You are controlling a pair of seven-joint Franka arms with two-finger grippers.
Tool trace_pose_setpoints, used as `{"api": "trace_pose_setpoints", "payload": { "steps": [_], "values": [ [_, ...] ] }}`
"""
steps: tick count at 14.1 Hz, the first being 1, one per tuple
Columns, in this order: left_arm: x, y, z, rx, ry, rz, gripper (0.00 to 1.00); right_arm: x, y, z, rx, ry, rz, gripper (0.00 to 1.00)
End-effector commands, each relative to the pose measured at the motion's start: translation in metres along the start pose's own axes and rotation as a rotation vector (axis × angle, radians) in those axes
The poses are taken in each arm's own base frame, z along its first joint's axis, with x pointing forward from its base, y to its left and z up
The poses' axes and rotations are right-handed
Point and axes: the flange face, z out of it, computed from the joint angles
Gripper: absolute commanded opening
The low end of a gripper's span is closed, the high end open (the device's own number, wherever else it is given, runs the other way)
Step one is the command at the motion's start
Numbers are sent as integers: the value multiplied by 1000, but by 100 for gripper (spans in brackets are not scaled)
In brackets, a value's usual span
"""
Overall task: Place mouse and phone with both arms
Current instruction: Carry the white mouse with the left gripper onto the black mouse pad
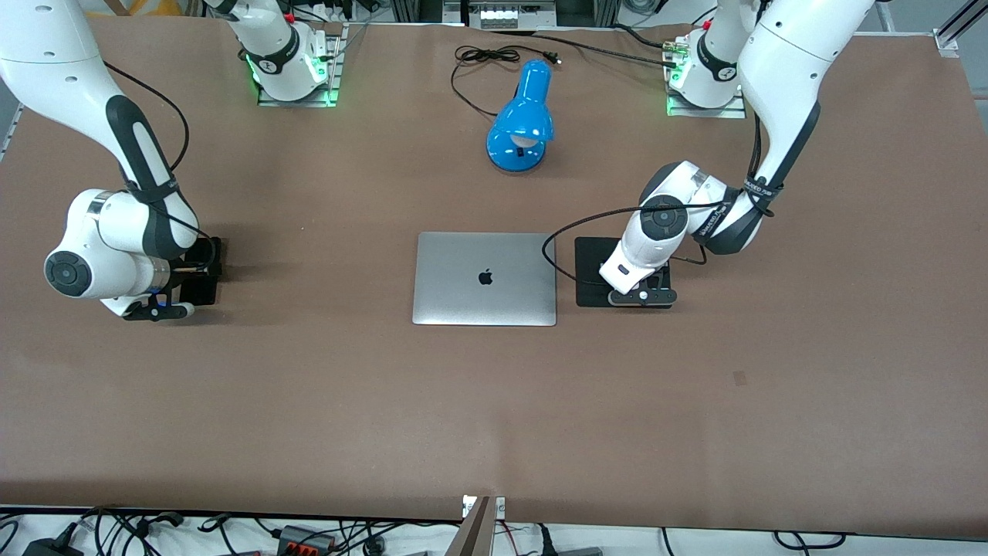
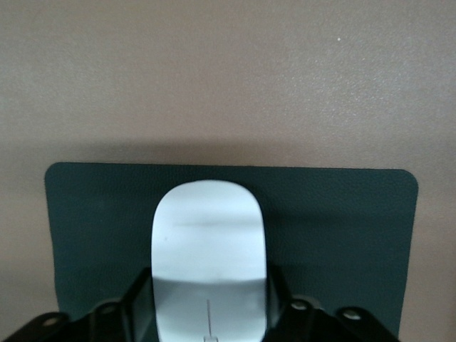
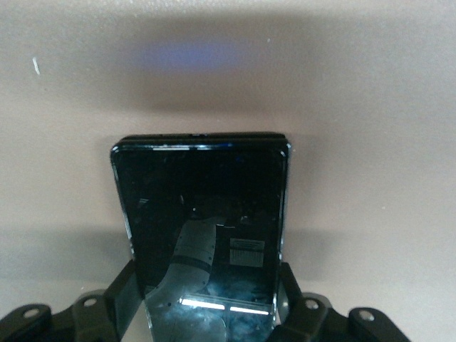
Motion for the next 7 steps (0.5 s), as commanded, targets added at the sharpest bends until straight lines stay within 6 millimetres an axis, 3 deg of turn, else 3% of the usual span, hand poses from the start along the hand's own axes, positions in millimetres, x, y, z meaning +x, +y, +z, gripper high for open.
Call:
{"api": "trace_pose_setpoints", "payload": {
  "steps": [1, 3, 4, 7],
  "values": [
    [1, -1, -10, 11, 25, -3, 100, -3, -4, -5, 11, -24, -7, 22],
    [14, -11, -45, 13, 76, -16, 100, -5, -12, -30, 17, -13, -19, 21],
    [24, -21, -76, 21, 114, -35, 100, -7, -15, -45, 16, 0, -25, 21],
    [61, -60, -141, 96, 98, -6, 100, -2, -51, -94, 19, 23, -77, 21]
  ]
}}
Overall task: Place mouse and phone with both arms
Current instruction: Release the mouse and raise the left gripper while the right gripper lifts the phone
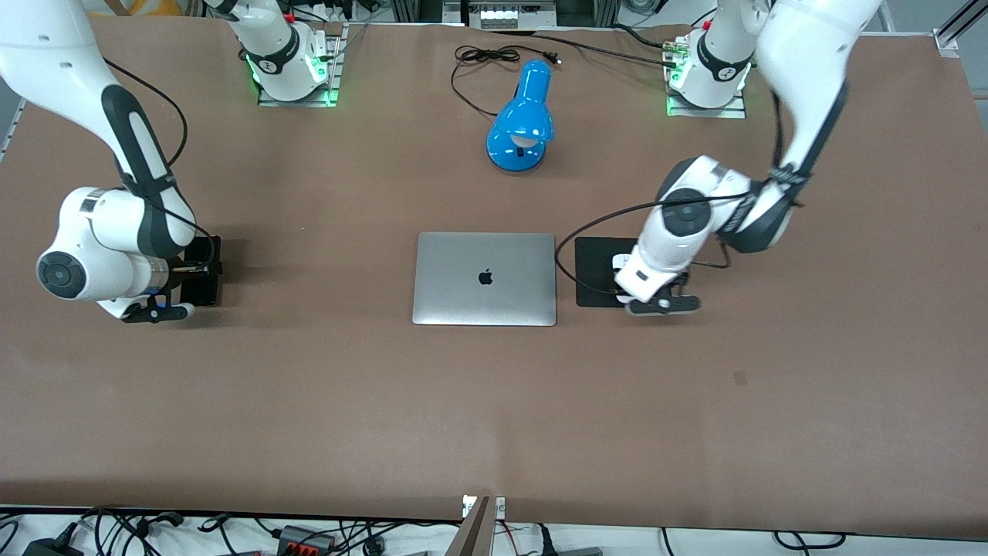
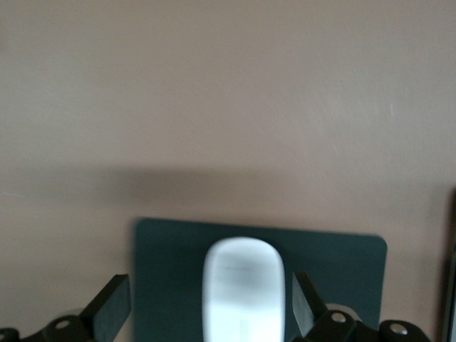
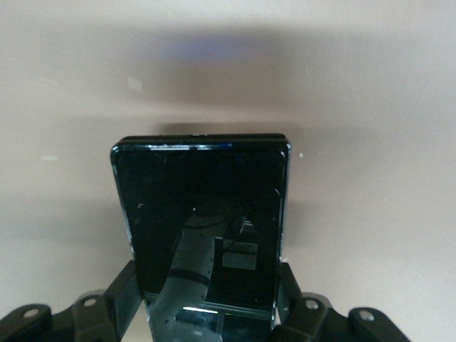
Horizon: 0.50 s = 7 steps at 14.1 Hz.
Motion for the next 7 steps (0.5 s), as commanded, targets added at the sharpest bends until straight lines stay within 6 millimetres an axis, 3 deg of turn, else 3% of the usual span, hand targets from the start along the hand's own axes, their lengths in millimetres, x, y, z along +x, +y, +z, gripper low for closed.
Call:
{"api": "trace_pose_setpoints", "payload": {
  "steps": [1, 5, 7],
  "values": [
    [37, -41, -59, 79, -14, 106, 100, 4, -41, -48, 12, 27, -45, 21],
    [69, -119, -158, 120, -103, 285, 100, 17, -150, -50, 55, 42, 2, 21],
    [75, -165, -193, 45, -173, 258, 100, 22, -196, -42, 62, 66, 24, 21]
  ]
}}
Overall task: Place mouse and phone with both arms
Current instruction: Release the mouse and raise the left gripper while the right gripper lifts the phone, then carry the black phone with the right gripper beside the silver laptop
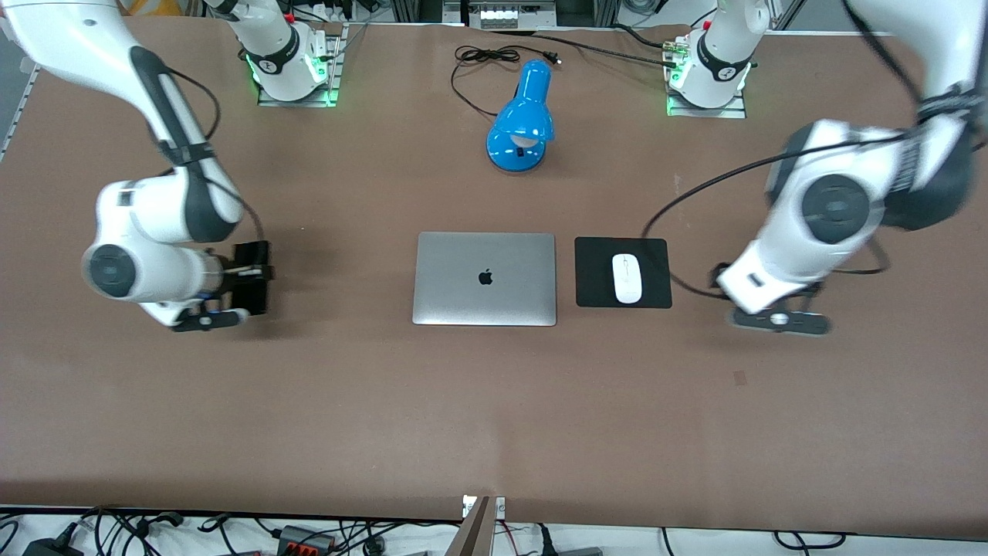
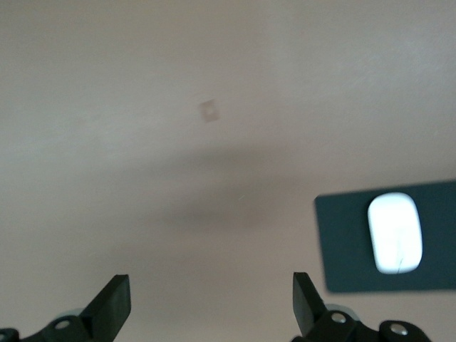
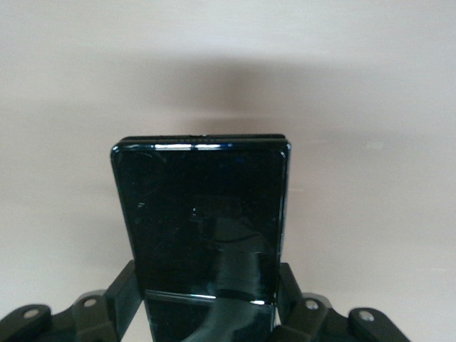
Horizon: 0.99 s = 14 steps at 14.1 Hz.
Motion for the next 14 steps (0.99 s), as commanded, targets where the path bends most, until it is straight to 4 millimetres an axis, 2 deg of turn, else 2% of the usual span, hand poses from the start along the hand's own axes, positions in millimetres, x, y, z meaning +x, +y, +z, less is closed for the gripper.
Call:
{"api": "trace_pose_setpoints", "payload": {
  "steps": [1, 2, 3, 5, 7, 10, 11, 14],
  "values": [
    [-11, -61, -43, -134, -47, -7, 100, 8, -50, 19, 22, 21, 12, 19],
    [-16, -75, -51, -177, -56, -23, 100, 12, -65, 24, 39, 38, 32, 19],
    [-18, -78, -55, -188, -62, -37, 100, 17, -85, 28, 51, 45, 58, 19],
    [-17, -85, -51, -181, -69, -35, 100, 20, -113, 36, 49, 39, 98, 20],
    [-23, -120, -44, -205, -76, -75, 100, 20, -129, 44, 48, 31, 142, 20],
    [-35, -135, -53, -204, -84, -81, 100, 17, -169, 56, 39, 23, 166, 20],
    [-40, -141, -55, -206, -90, -89, 100, 19, -173, 58, 40, 23, 161, 20],
    [-51, -140, -64, -215, -121, -86, 100, 19, -183, 72, 23, 26, 91, 20]
  ]
}}
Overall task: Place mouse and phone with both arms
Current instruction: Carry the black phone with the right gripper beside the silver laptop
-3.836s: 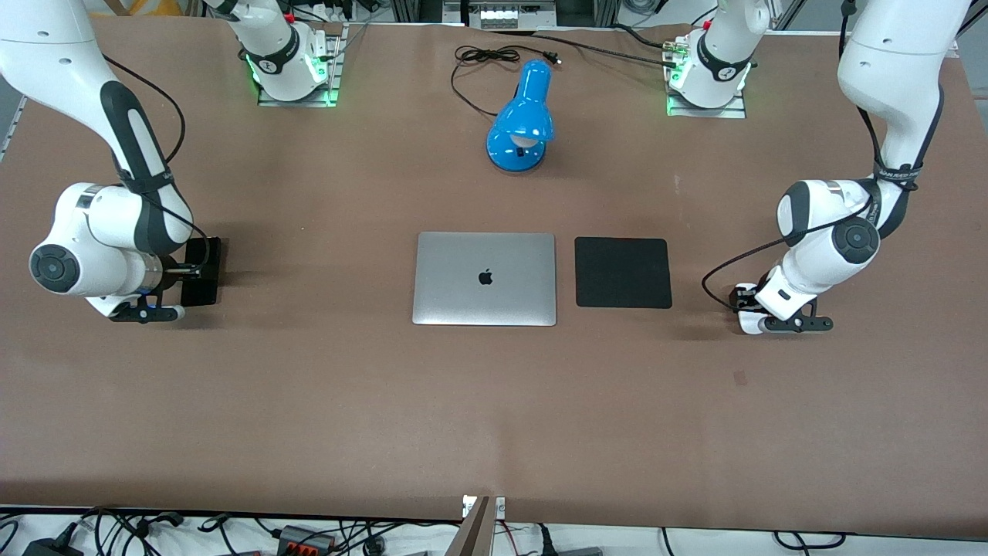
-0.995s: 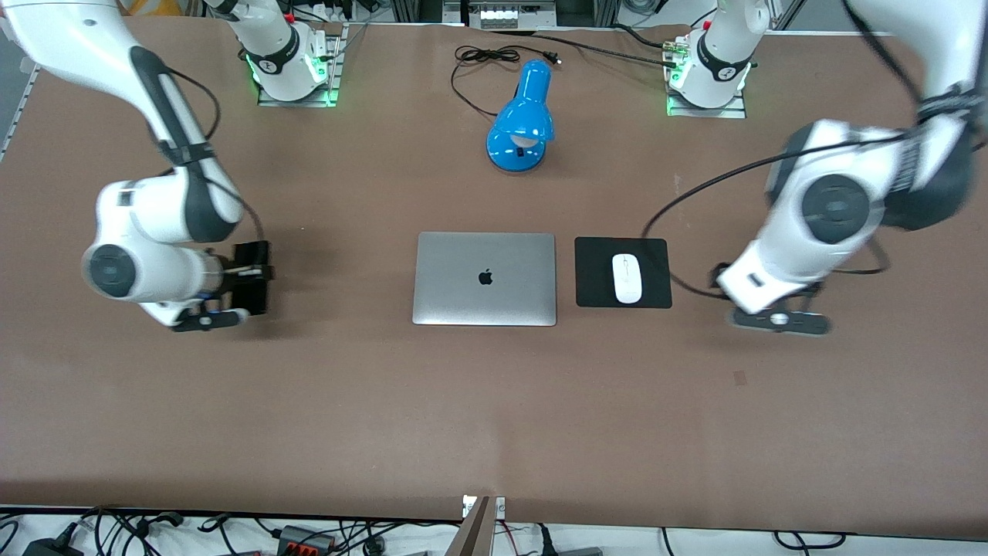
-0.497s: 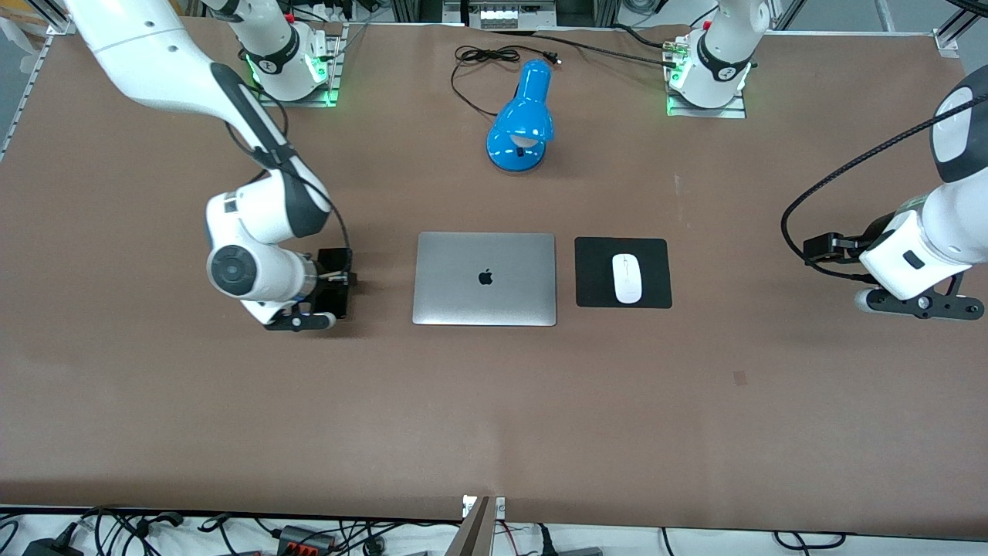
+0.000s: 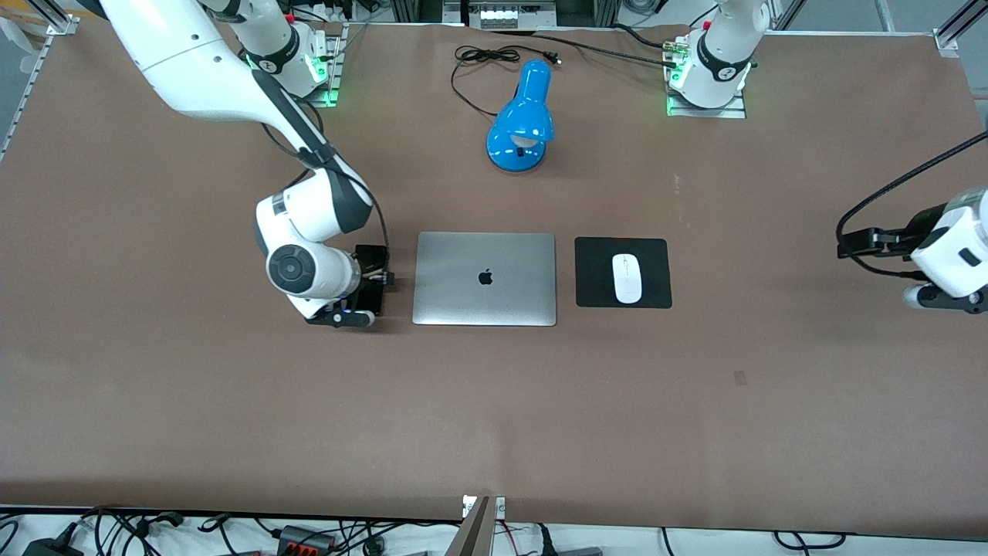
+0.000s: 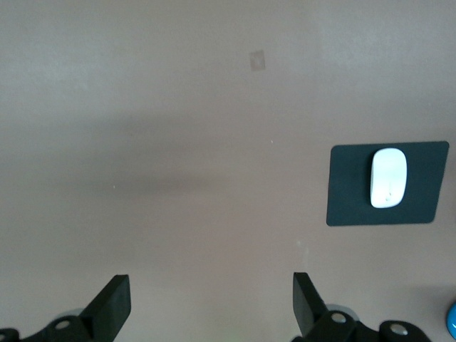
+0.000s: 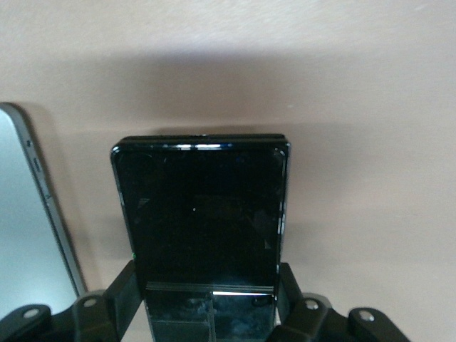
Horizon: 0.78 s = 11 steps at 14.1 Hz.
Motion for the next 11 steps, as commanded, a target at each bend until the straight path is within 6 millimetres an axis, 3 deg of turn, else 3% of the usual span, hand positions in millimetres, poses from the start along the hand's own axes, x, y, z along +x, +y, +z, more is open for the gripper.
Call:
{"api": "trace_pose_setpoints", "payload": {
  "steps": [1, 7, 8, 9, 10, 11],
  "values": [
    [-15, 1, -13, -10, -20, 17, 100, 5, -8, 7, -2, 5, -46, 20],
    [-11, -11, -7, -15, -22, -5, 100, 2, -18, 23, 0, 0, -60, 20],
    [-12, -7, -9, -12, -19, -4, 100, 0, -23, 23, -1, 2, -62, 28],
    [-11, -4, -9, -8, -19, -7, 100, 0, -23, 21, -1, 1, -53, 69],
    [-11, -2, -9, -10, -19, -3, 100, 1, -19, 18, -2, 2, -50, 100],
    [-11, 2, -10, -13, -17, 3, 100, 2, -18, 12, -1, 12, -50, 100]
  ]
}}
